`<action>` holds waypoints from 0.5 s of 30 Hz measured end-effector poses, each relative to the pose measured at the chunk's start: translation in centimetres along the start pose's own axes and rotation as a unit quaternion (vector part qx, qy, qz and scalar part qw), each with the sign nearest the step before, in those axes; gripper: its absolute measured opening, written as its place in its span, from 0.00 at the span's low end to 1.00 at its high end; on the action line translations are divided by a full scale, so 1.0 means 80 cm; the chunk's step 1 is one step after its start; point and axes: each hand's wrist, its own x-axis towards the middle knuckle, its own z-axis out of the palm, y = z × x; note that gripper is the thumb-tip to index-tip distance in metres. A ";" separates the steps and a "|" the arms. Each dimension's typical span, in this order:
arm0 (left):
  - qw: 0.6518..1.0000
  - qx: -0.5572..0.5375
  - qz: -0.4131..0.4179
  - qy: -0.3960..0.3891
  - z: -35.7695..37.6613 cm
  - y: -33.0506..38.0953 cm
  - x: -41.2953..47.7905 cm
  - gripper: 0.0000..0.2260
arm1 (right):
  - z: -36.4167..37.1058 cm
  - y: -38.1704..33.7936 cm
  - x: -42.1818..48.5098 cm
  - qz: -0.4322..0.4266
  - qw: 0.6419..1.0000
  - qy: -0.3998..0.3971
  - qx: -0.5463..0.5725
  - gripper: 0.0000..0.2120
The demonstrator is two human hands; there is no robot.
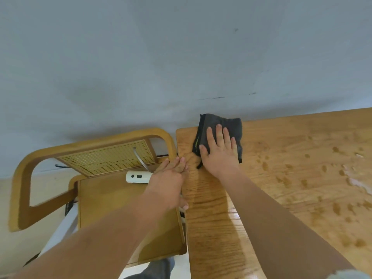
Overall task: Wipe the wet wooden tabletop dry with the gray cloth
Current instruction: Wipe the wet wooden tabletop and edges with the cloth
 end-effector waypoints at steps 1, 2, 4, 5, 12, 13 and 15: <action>1.000 0.003 0.000 -0.003 0.000 0.000 -0.001 0.54 | 0.003 0.001 -0.004 -0.005 1.000 0.005 -0.005 0.32; 1.000 0.008 0.001 -0.004 0.001 0.001 -0.002 0.54 | 0.007 0.003 -0.013 -0.014 1.000 0.012 -0.008 0.32; 1.000 0.010 0.005 -0.003 0.002 0.001 -0.005 0.54 | 0.020 0.010 -0.047 -0.041 0.999 0.023 -0.014 0.31; 1.000 0.006 0.006 -0.001 0.002 0.001 -0.006 0.53 | 0.028 0.014 -0.070 -0.051 0.998 0.022 -0.016 0.31; 1.000 -0.016 0.024 0.006 0.006 -0.010 -0.006 0.53 | 0.072 0.047 -0.188 -0.127 0.990 -0.010 -0.061 0.31; 1.000 -0.020 0.023 0.006 0.005 -0.011 -0.005 0.53 | 0.070 0.050 -0.181 -0.132 0.989 -0.016 -0.064 0.31; 0.999 -0.029 0.022 0.009 0.003 -0.013 -0.003 0.53 | 0.058 0.051 -0.151 -0.141 0.987 -0.023 -0.070 0.32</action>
